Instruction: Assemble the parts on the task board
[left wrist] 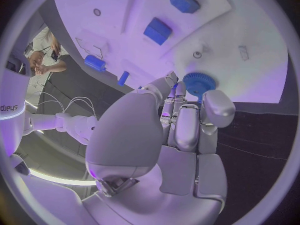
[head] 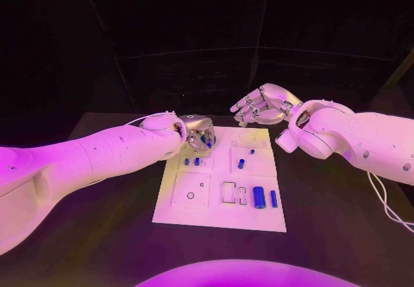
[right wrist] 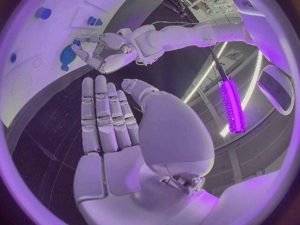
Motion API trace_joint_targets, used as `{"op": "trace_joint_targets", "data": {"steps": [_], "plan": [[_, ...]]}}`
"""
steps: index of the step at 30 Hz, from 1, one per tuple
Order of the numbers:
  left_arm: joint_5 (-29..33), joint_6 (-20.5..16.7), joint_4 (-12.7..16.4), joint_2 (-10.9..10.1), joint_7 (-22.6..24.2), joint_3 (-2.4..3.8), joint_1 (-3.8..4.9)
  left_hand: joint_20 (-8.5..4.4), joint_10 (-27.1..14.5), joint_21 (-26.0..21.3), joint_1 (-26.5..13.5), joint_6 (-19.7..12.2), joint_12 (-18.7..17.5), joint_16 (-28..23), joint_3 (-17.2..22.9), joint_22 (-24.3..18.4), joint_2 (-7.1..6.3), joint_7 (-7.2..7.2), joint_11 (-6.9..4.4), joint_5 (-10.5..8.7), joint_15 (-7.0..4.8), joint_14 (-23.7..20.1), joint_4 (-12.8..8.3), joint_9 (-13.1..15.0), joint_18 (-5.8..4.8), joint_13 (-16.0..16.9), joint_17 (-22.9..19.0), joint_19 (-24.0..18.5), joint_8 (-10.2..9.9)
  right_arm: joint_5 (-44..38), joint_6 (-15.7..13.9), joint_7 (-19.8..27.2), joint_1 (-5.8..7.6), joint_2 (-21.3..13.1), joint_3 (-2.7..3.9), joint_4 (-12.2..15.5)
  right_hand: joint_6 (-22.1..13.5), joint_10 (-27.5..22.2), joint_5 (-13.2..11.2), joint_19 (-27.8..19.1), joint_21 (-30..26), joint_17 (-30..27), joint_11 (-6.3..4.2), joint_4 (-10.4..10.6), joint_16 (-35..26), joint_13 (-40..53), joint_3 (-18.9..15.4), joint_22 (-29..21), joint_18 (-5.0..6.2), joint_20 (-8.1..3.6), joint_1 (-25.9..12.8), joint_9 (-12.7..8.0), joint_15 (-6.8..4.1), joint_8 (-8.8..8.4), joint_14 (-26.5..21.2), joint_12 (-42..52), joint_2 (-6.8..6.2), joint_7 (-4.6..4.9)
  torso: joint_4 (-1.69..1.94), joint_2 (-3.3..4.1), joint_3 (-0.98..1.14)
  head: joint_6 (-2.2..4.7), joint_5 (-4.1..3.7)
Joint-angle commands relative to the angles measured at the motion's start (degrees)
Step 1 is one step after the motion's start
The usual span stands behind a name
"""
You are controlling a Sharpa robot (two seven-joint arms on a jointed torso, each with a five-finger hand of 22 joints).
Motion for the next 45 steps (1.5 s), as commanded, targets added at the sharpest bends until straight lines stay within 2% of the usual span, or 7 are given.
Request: {"op": "trace_joint_targets", "data": {"steps": [1,6,13,19,26,31,45], "plan": [[2.72,-2.22,1.21,-0.64,0.94,1.22,0.16,-0.11,0.44,0.28,-0.95,0.5,-0.53,-0.38,0.5,0.04,0.09,-0.13,-0.06,0.15,-0.32,0.77,0.01,-0.06,-0.73,0.03,-0.27,0.29,-0.49,-0.06,-0.14,0.64,0.11,-0.04,0.03,0.13,-0.07,-0.17,0.13,-0.11,-0.26,-0.05,-0.04,-0.31,0.11,-0.07,-0.08,0.01,0.9,-0.04,-0.21,0.0,0.19,0.39,0.22,0.24,0.39,0.22,0.11,-0.01,-0.01,0.1,0.06],[4.14,-0.44,3.22,-2.41,-0.09,3.58,0.44,-0.08,0.6,0.19,-1.51,0.6,-1.0,-0.42,0.64,0.02,-0.08,-0.15,-0.05,0.12,-0.3,0.73,0.0,-0.07,-0.71,0.04,-0.51,0.21,-0.75,-0.06,-0.18,0.79,0.11,-0.21,0.03,0.19,-0.05,-0.18,0.13,-0.12,-0.24,-0.15,-0.06,-0.43,0.11,-0.07,-0.02,0.04,0.91,-0.06,-0.12,0.0,0.18,0.42,0.22,0.25,0.46,0.21,0.16,-0.05,0.03,0.36,0.21],[4.65,3.93,4.4,-4.95,-2.75,4.54,1.22,-0.07,0.76,0.25,-1.9,0.7,-1.3,-0.49,0.66,0.14,-0.22,-0.19,-0.07,0.1,-0.3,0.69,0.02,-0.06,-0.72,0.06,-0.76,0.2,-0.91,-0.06,-0.27,0.78,0.11,-0.41,0.03,0.2,-0.05,-0.18,0.13,-0.12,-0.24,-0.15,-0.06,-0.43,0.11,-0.07,-0.02,0.04,0.91,-0.06,-0.12,0.0,0.18,0.42,0.22,0.25,0.46,0.21,0.15,-0.01,0.05,0.35,0.34],[4.73,6.23,3.99,-5.92,-3.91,4.58,1.25,-0.06,0.79,0.24,-2.01,0.71,-1.4,-0.53,0.67,0.16,-0.27,-0.2,-0.07,0.1,-0.3,0.66,0.01,-0.07,-0.72,0.06,-0.87,0.18,-0.97,-0.06,-0.27,0.71,0.11,-0.42,0.03,0.08,-0.05,-0.18,0.13,-0.12,-0.24,-0.15,-0.06,-0.43,0.11,-0.07,-0.02,0.04,0.91,-0.06,-0.12,0.0,0.18,0.42,0.22,0.25,0.46,0.21,0.13,-0.02,0.03,0.32,0.52],[4.73,6.62,3.2,-6.32,-4.18,4.25,0.25,-0.04,0.85,0.16,-2.49,0.69,-1.82,-0.52,0.7,0.14,-0.33,-0.14,-0.01,0.09,-0.27,0.64,0.1,-0.09,-0.7,0.07,-0.96,0.1,-1.24,-0.06,-0.34,0.63,0.11,-0.48,0.03,0.0,-0.05,-0.18,0.13,-0.12,-0.24,-0.15,-0.06,-0.43,0.11,-0.07,-0.02,0.04,0.91,-0.06,-0.12,0.0,0.18,0.42,0.22,0.25,0.46,0.21,0.21,-0.02,-0.06,0.32,0.51],[4.73,6.5,2.85,-6.23,-3.85,4.17,-0.18,-0.03,0.87,0.08,-2.59,0.69,-1.9,-0.52,0.68,0.07,-0.39,-0.12,0.0,0.08,-0.26,0.64,0.1,-0.1,-0.68,0.08,-1.0,0.05,-1.3,-0.06,-0.35,0.59,0.11,-0.5,0.03,-0.02,-0.05,-0.18,0.13,-0.12,-0.24,-0.15,-0.06,-0.43,0.11,-0.07,-0.02,0.04,0.91,-0.06,-0.12,0.0,0.18,0.42,0.22,0.25,0.46,0.21,0.06,-0.02,0.03,0.37,0.66],[4.73,6.24,2.23,-5.87,-3.47,3.11,-0.46,0.0,1.06,-0.02,-2.98,0.82,-2.08,-0.57,0.58,0.03,-0.49,-0.13,0.0,0.05,-0.24,0.6,0.19,-0.07,-0.66,0.14,-1.2,-0.02,-1.4,-0.06,-0.32,0.51,0.1,-0.34,0.03,-0.16,-0.03,-0.19,0.1,-0.13,-0.21,-0.28,-0.06,-0.57,0.11,-0.07,0.01,0.09,0.9,-0.08,-0.05,0.0,0.17,0.44,0.24,0.27,0.48,0.21,0.08,0.01,0.02,0.15,0.78]]}}
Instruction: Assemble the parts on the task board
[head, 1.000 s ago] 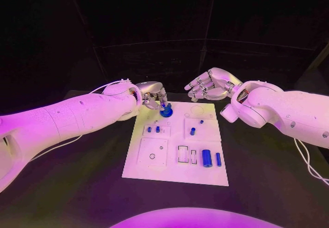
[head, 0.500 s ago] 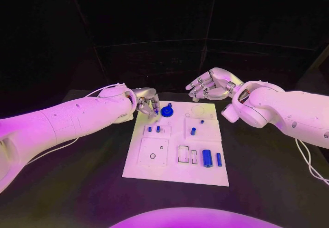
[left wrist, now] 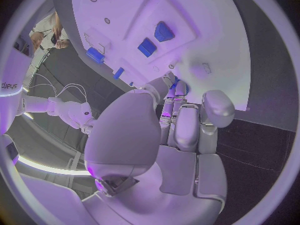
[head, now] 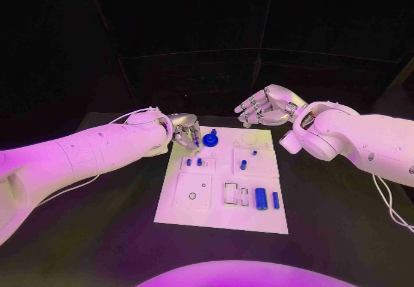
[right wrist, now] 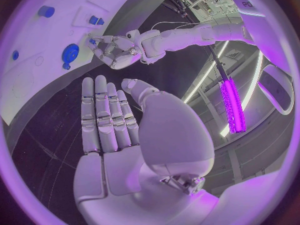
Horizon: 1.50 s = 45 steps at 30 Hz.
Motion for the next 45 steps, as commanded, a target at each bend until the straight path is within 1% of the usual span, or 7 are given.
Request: {"op": "trace_joint_targets", "data": {"steps": [1,9,15,19,23,25,45], "plan": [[0.27,0.52,-0.06,0.1,0.1,-0.03,0.05,-0.01,0.31,-0.01,-0.66,0.55,-0.36,-0.36,0.13,-0.03,0.13,-0.01,-0.06,0.06,-0.25,0.61,0.04,0.06,-0.67,0.05,-0.05,0.0,-0.29,-0.05,-0.29,0.43,0.1,0.08,0.03,0.0,-0.03,-0.19,0.1,-0.13,-0.21,-0.05,-0.06,-0.24,0.11,-0.08,0.01,0.09,0.9,-0.08,-0.05,0.01,0.17,0.24,0.24,0.27,0.48,0.21,0.01,-0.03,0.02,-0.02,0.03],[0.27,1.8,-0.03,0.27,-0.05,-0.12,0.04,-0.01,0.32,-0.1,-0.7,0.55,-0.41,-0.37,0.12,-0.1,0.12,-0.02,-0.07,0.06,-0.25,0.6,0.04,0.06,-0.65,0.05,-0.07,-0.05,-0.31,-0.27,-0.27,0.42,0.1,0.15,0.03,-0.05,-0.03,-0.19,0.1,-0.13,-0.21,-0.05,-0.06,-0.24,0.11,-0.08,0.01,0.09,0.9,-0.08,-0.05,0.01,0.17,0.24,0.24,0.27,0.48,0.21,-0.05,-0.03,-0.01,-0.11,0.03],[0.27,2.84,0.06,0.34,-0.23,-0.44,0.03,0.0,0.3,-0.19,-0.77,0.52,-0.54,-0.43,0.1,-0.18,0.04,-0.04,-0.07,0.06,-0.25,0.56,0.01,0.05,-0.63,0.06,-0.23,-0.11,-0.41,-0.52,-0.25,0.41,0.1,0.21,0.03,-0.09,-0.03,-0.19,0.1,-0.13,-0.21,-0.05,-0.06,-0.24,0.11,-0.08,0.01,0.09,0.9,-0.08,-0.05,0.01,0.17,0.24,0.24,0.27,0.48,0.21,-0.01,0.0,0.03,-0.15,0.13],[0.27,2.61,-0.05,0.46,-0.2,-0.55,0.0,0.0,0.3,-0.25,-0.81,0.5,-0.58,-0.45,0.08,-0.23,0.01,-0.03,-0.06,0.06,-0.24,0.54,0.01,0.04,-0.62,0.06,-0.29,-0.14,-0.44,-0.57,-0.14,0.36,0.1,0.25,0.03,-0.15,-0.02,-0.19,0.08,-0.13,-0.19,-0.11,-0.06,-0.3,0.12,-0.08,0.03,0.11,0.9,-0.09,-0.04,0.01,0.17,0.25,0.25,0.28,0.5,0.21,0.0,0.0,-0.04,-0.19,0.1],[0.27,2.66,-0.19,0.58,-0.31,-0.59,-0.01,0.0,0.3,-0.26,-0.82,0.49,-0.59,-0.45,0.08,-0.24,0.0,-0.03,-0.06,0.06,-0.24,0.54,0.01,0.04,-0.61,0.06,-0.3,-0.15,-0.45,-0.58,-0.08,0.33,0.1,0.27,0.03,-0.16,-0.02,-0.19,0.07,-0.13,-0.19,-0.13,-0.06,-0.31,0.12,-0.08,0.03,0.12,0.9,-0.09,-0.03,0.01,0.17,0.25,0.26,0.28,0.51,0.21,-0.06,-0.03,-0.04,-0.17,0.17],[0.27,2.85,-0.23,0.64,-0.36,-0.6,-0.02,0.01,0.3,-0.22,-0.83,0.48,-0.62,-0.43,0.07,-0.19,-0.02,-0.03,-0.06,0.06,-0.24,0.54,0.0,0.04,-0.62,0.06,-0.26,-0.13,-0.47,-0.59,-0.07,0.32,0.09,0.28,0.03,-0.18,-0.02,-0.19,0.07,-0.13,-0.19,-0.13,-0.06,-0.31,0.12,-0.08,0.03,0.12,0.9,-0.09,-0.03,0.01,0.17,0.25,0.26,0.28,0.51,0.21,-0.09,-0.03,0.01,-0.15,0.17],[0.24,4.81,-0.2,0.75,-0.98,-0.63,-0.06,0.01,0.43,-0.18,-0.91,0.56,-0.7,-0.43,-0.01,-0.11,-0.17,-0.01,-0.07,0.03,-0.24,0.52,-0.07,0.05,-0.63,0.11,-0.31,-0.13,-0.53,-0.6,0.21,0.27,0.09,0.39,0.03,-0.27,-0.02,-0.19,0.07,-0.13,-0.19,-0.13,-0.06,-0.31,0.12,-0.08,0.03,0.12,0.9,-0.09,-0.03,0.01,0.17,0.25,0.26,0.28,0.51,0.21,-0.02,-0.02,0.02,-0.39,0.1]]}}
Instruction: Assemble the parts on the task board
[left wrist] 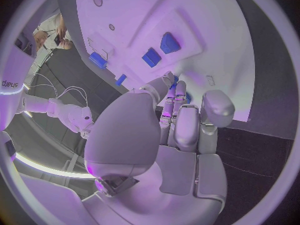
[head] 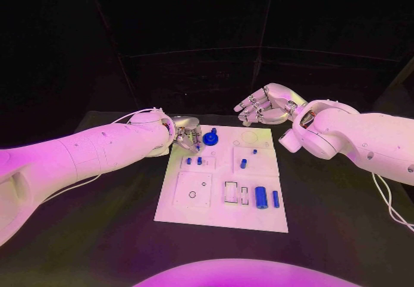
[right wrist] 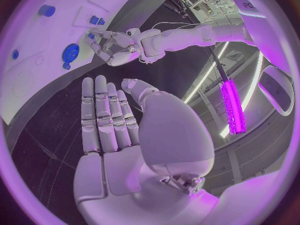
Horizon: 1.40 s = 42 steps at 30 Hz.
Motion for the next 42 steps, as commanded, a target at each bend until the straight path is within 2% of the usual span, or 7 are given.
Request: {"op": "trace_joint_targets", "data": {"steps": [1,17,24,42], "plan": [[0.2,1.51,0.08,-0.02,-0.62,0.0,0.05,0.01,0.46,-0.18,-0.52,0.57,-0.27,-0.21,0.0,0.07,-0.13,-0.01,-0.08,0.02,-0.25,0.52,-0.07,0.07,-0.64,0.11,-0.06,-0.13,-0.29,-0.11,0.19,0.31,0.1,0.04,0.03,0.02,-0.01,-0.19,0.07,-0.13,-0.19,-0.06,-0.06,-0.32,0.12,-0.08,0.03,0.06,0.9,-0.09,-0.03,0.01,0.17,0.26,0.26,0.28,0.51,0.21,0.03,0.0,0.0,-0.07,-0.02],[-0.23,1.6,-0.03,0.01,-0.88,-0.01,0.05,0.03,0.46,-0.29,-0.72,0.52,-0.53,-0.27,-0.15,0.01,-0.36,0.01,-0.04,0.01,-0.23,0.46,-0.12,0.04,-0.61,0.13,-0.29,-0.22,-0.49,-0.11,0.26,0.38,0.1,0.09,0.03,0.02,-0.01,-0.19,0.07,-0.13,-0.19,-0.06,-0.06,-0.32,0.12,-0.08,0.03,0.06,0.9,-0.09,-0.03,0.01,0.17,0.26,0.26,0.28,0.51,0.21,0.01,0.02,-0.02,-0.16,0.08],[-0.21,1.59,-0.09,0.15,-0.59,-0.01,0.01,0.52,-1.94,-0.24,-1.61,-1.62,-2.71,-0.19,-0.48,0.31,-1.5,0.78,0.94,0.03,0.51,0.39,-0.18,-0.6,-0.72,-0.29,-0.63,-0.24,-2.36,-0.11,0.25,0.4,0.1,0.11,0.03,0.08,-0.01,-0.19,0.07,-0.13,-0.19,-0.06,-0.06,-0.32,0.12,-0.08,0.03,0.06,0.9,-0.09,-0.03,0.01,0.17,0.26,0.26,0.28,0.51,0.21,-0.04,-0.02,0.01,-0.2,0.04],[-0.2,2.36,-0.26,0.23,-0.87,-0.02,-0.02,0.79,-2.67,-0.28,-1.97,-1.81,-3.41,-0.21,-0.65,0.4,-1.82,1.01,1.27,0.03,0.76,0.31,-0.15,-0.72,-0.71,-0.33,-1.0,-0.26,-2.79,-0.11,0.26,0.33,0.1,0.05,0.03,0.18,-0.01,-0.19,0.07,-0.13,-0.19,-0.06,-0.06,-0.32,0.12,-0.08,0.03,0.06,0.9,-0.09,-0.03,0.01,0.17,0.26,0.26,0.28,0.51,0.21,0.06,0.01,0.0,-0.2,-0.07]]}}
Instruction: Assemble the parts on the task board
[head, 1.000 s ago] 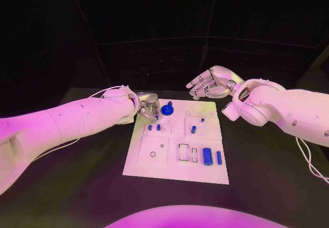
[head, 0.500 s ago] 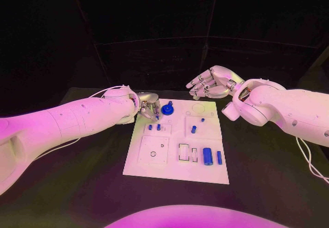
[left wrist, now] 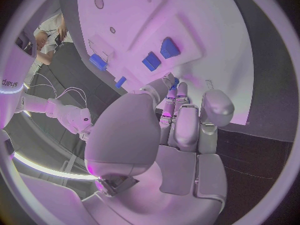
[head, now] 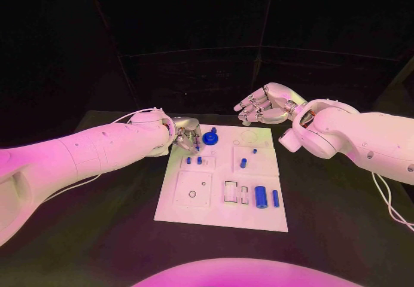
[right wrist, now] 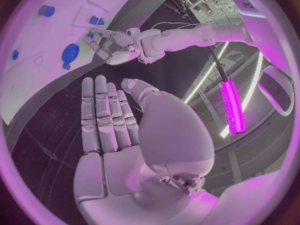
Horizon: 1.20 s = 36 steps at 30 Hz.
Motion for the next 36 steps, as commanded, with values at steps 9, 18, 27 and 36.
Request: {"op": "trace_joint_targets", "data": {"steps": [9,18,27,36], "plan": [[0.01,1.01,-0.09,-0.02,-0.54,0.01,0.06,0.95,-2.35,-0.77,-0.82,-3.26,-1.63,-0.26,-0.94,-0.19,-0.9,0.75,0.71,0.01,1.13,-0.12,-0.05,-0.95,-0.58,-0.11,-0.79,-0.11,-2.55,-0.06,0.21,0.25,0.11,0.02,0.03,0.06,-0.02,-0.19,0.07,-0.13,-0.19,-0.07,-0.06,-0.32,0.12,-0.08,0.03,0.07,0.9,-0.09,-0.03,0.01,0.17,0.26,0.26,0.28,0.51,0.21,0.03,0.0,-0.02,-0.13,-0.04],[0.37,-0.35,-0.08,-0.21,-0.59,0.02,0.06,1.26,-4.82,-2.13,-1.31,-7.95,-2.3,-0.39,-3.09,-1.22,-1.78,0.54,0.97,-0.05,1.31,-0.36,-0.24,-1.61,-0.27,0.02,-1.78,-0.59,-4.55,-0.37,0.0,-0.38,0.11,-0.14,0.03,-0.21,-0.17,-0.36,-0.05,-0.28,-0.22,-0.5,0.03,-0.46,0.06,-0.12,-0.06,0.15,0.83,-0.06,-0.31,-0.03,0.26,0.2,0.17,0.24,0.43,0.29,0.05,0.0,-0.02,-0.11,-0.06],[0.43,-1.43,0.14,-1.27,-0.34,0.03,0.06,1.3,-5.29,-2.5,-1.28,-8.19,-2.34,-0.43,-3.51,-1.53,-1.65,0.55,1.03,-0.03,1.37,-0.39,-0.26,-1.57,-0.2,0.04,-1.98,-0.7,-4.48,-2.17,1.31,-2.62,0.11,-0.08,0.02,-1.17,-0.12,-0.56,-0.6,-0.07,-0.1,-0.77,0.03,-0.79,0.2,-0.13,-0.05,0.24,0.91,-0.13,-0.2,-0.01,0.16,0.27,0.52,0.18,0.45,0.27,0.09,0.01,-0.01,-0.08,-0.14],[10.99,-5.92,1.71,-6.11,1.26,0.15,0.93,1.42,-4.8,-6.11,-0.68,-5.94,-1.39,-1.47,-3.61,-4.87,-0.12,1.27,1.2,0.04,1.49,-1.05,-0.28,-1.06,0.57,0.32,-4.38,-2.16,-3.15,-21.12,1.93,-9.23,0.0,-0.34,-0.01,-3.34,3.16,1.88,-5.87,8.0,7.19,1.5,-2.2,-3.48,6.0,0.25,-1.77,4.36,1.28,-3.3,1.38,0.22,-3.29,1.69,12.52,1.68,1.11,-1.75,0.08,-0.01,0.03,0.46,-0.87]]}}
